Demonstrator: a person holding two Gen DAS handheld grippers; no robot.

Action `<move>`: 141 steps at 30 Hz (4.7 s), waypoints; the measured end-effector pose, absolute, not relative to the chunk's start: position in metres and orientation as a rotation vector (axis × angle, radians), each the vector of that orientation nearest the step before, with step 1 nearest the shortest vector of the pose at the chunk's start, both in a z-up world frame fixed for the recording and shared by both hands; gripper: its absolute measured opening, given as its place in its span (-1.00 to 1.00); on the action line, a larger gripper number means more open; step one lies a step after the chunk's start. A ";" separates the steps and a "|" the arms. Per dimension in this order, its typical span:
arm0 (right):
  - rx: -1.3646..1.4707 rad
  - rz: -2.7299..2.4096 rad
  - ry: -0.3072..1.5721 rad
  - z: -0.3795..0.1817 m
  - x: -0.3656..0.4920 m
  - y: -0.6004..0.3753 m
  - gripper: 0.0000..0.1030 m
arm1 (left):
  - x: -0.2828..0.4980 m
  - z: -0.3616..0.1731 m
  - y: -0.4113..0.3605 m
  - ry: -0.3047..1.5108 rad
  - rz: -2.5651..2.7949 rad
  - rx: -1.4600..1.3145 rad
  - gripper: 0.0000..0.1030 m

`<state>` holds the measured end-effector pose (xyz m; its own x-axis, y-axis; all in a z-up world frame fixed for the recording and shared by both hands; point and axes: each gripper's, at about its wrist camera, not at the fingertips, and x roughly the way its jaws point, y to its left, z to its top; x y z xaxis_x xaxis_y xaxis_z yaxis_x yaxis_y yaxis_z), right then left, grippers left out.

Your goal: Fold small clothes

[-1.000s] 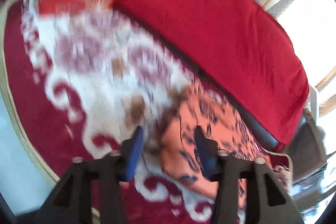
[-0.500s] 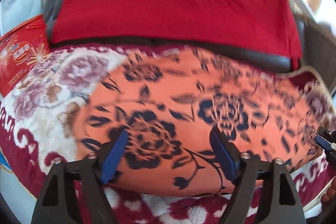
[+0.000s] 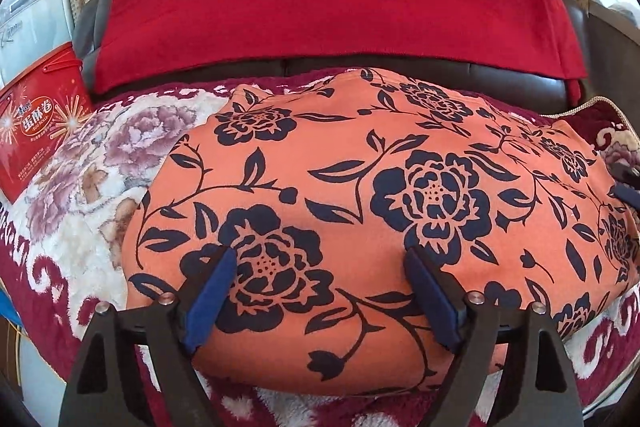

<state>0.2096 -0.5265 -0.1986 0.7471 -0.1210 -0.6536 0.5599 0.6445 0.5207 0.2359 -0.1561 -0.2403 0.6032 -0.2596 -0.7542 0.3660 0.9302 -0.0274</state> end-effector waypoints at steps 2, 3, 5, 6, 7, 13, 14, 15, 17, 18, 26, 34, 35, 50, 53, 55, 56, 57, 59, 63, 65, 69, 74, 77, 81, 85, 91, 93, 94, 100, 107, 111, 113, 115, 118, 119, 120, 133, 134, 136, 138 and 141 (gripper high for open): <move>0.772 -0.444 0.658 -0.203 0.229 -0.538 -0.39 | 0.236 -0.241 -0.156 0.848 -0.366 0.137 0.69; 0.778 -0.455 0.697 -0.210 0.241 -0.544 -0.38 | 0.236 -0.241 -0.156 0.846 -0.369 0.139 0.69; 0.779 -0.470 0.738 -0.227 0.256 -0.555 -0.41 | 0.236 -0.241 -0.156 0.845 -0.372 0.142 0.69; 0.772 -0.466 0.726 -0.229 0.259 -0.556 -0.41 | 0.237 -0.241 -0.156 0.845 -0.372 0.141 0.69; 0.773 -0.461 0.724 -0.229 0.258 -0.557 -0.41 | 0.237 -0.241 -0.156 0.846 -0.372 0.140 0.69; 0.755 -0.427 0.659 -0.213 0.238 -0.544 -0.41 | 0.235 -0.241 -0.156 0.848 -0.364 0.136 0.69; 0.752 -0.416 0.642 -0.210 0.236 -0.541 -0.41 | 0.235 -0.241 -0.156 0.845 -0.364 0.138 0.69; 0.749 -0.406 0.628 -0.208 0.235 -0.538 -0.41 | 0.234 -0.241 -0.156 0.843 -0.364 0.139 0.69; 0.734 -0.385 0.620 -0.204 0.237 -0.532 -0.40 | 0.234 -0.241 -0.155 0.840 -0.364 0.139 0.69; 0.730 -0.380 0.640 -0.206 0.240 -0.530 -0.38 | 0.233 -0.241 -0.155 0.839 -0.365 0.140 0.69; 0.751 -0.336 0.710 -0.214 0.237 -0.520 0.12 | 0.232 -0.240 -0.156 0.844 -0.365 0.142 0.70; 0.829 -0.241 0.551 -0.195 0.166 -0.499 0.34 | 0.233 -0.216 -0.138 0.788 -0.363 0.074 0.70; 0.851 -0.226 0.542 -0.196 0.159 -0.498 0.34 | 0.232 -0.212 -0.134 0.763 -0.351 0.074 0.70; 1.244 -0.123 0.449 -0.244 0.103 -0.500 0.30 | 0.240 -0.217 -0.094 0.811 -0.253 0.065 0.71; 1.285 -0.135 0.439 -0.252 0.102 -0.503 0.24 | 0.252 -0.216 -0.068 0.826 -0.186 0.009 0.71; 1.293 -0.163 0.443 -0.258 0.103 -0.505 0.24 | 0.260 -0.216 -0.053 0.841 -0.156 -0.027 0.71; 1.295 -0.173 0.443 -0.260 0.104 -0.506 0.24 | 0.263 -0.217 -0.045 0.845 -0.141 -0.044 0.71; 1.299 -0.188 0.449 -0.263 0.103 -0.508 0.24 | 0.266 -0.217 -0.039 0.849 -0.132 -0.063 0.71; 1.322 -0.218 0.463 -0.271 0.103 -0.511 0.24 | 0.269 -0.218 -0.032 0.855 -0.128 -0.089 0.71; 1.359 -0.260 0.482 -0.286 0.112 -0.515 0.24 | 0.272 -0.218 -0.031 0.873 -0.152 -0.098 0.71; 1.399 -0.262 0.453 -0.294 0.113 -0.518 0.24 | 0.272 -0.217 -0.032 0.863 -0.160 -0.100 0.71; 1.402 -0.304 0.401 -0.297 0.122 -0.531 0.23 | 0.271 -0.216 -0.034 0.860 -0.169 -0.078 0.71; 1.306 -0.378 0.410 -0.293 0.141 -0.535 -0.44 | 0.277 -0.217 -0.017 0.880 -0.118 -0.107 0.71; 1.289 -0.398 0.423 -0.293 0.145 -0.537 -0.56 | 0.284 -0.219 0.007 0.897 -0.052 -0.159 0.71; 1.055 -0.443 0.450 -0.248 0.161 -0.516 -0.64 | 0.290 -0.224 0.032 0.926 0.014 -0.206 0.71; 0.851 -0.400 0.435 -0.183 0.190 -0.480 -0.67 | 0.293 -0.226 0.054 0.935 0.054 -0.258 0.71; 0.577 -0.246 0.478 -0.117 0.247 -0.376 -0.67 | 0.293 -0.222 0.082 0.915 0.100 -0.315 0.71; 0.533 -0.193 0.515 -0.117 0.270 -0.341 -0.67 | 0.295 -0.222 0.090 0.912 0.112 -0.333 0.71; 0.510 -0.162 0.542 -0.121 0.281 -0.318 -0.68 | 0.295 -0.222 0.094 0.911 0.120 -0.342 0.71; 0.590 0.059 0.808 -0.205 0.343 -0.235 -0.52 | 0.298 -0.225 0.108 0.910 0.162 -0.371 0.71; 0.656 0.289 0.816 -0.230 0.329 -0.248 0.57 | 0.297 -0.217 0.099 0.873 0.105 -0.359 0.71; 0.686 0.367 0.720 -0.206 0.294 -0.282 0.61 | 0.290 -0.205 0.081 0.820 -0.034 -0.370 0.71; 0.665 0.308 0.659 -0.195 0.273 -0.307 0.56 | 0.285 -0.200 0.067 0.805 -0.133 -0.360 0.71; 0.638 0.209 0.614 -0.187 0.259 -0.327 0.40 | 0.277 -0.195 0.046 0.810 -0.297 -0.353 0.71; 0.558 -0.002 0.595 -0.181 0.245 -0.361 0.18 | 0.270 -0.197 0.016 0.869 -0.453 -0.304 0.71; 0.555 -0.045 0.603 -0.183 0.244 -0.369 0.18 | 0.269 -0.201 0.005 0.903 -0.484 -0.282 0.71; 0.568 -0.078 0.616 -0.187 0.247 -0.379 0.18 | 0.270 -0.205 -0.002 0.927 -0.492 -0.263 0.71; 0.535 -0.107 0.702 -0.225 0.279 -0.338 -0.18 | 0.274 -0.213 -0.013 0.944 -0.568 -0.350 -0.44; 0.518 -0.095 0.695 -0.218 0.280 -0.334 -0.18 | 0.271 -0.204 -0.011 0.883 -0.546 -0.316 -0.44; 0.505 -0.057 0.718 -0.215 0.287 -0.326 -0.18 | 0.273 -0.203 -0.010 0.876 -0.505 -0.290 -0.43; 0.512 -0.068 0.806 -0.232 0.300 -0.323 -0.09 | 0.281 -0.225 -0.017 1.003 -0.464 -0.266 -0.28; 0.501 -0.077 0.870 -0.251 0.306 -0.330 0.24 | 0.283 -0.244 -0.024 1.101 -0.423 -0.223 -0.04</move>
<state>0.3062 -0.3297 -0.2513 0.6499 0.1354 -0.7479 0.2646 0.8821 0.3896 0.2829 -0.0242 -0.2442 0.3842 -0.4370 -0.8133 0.2196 0.8989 -0.3792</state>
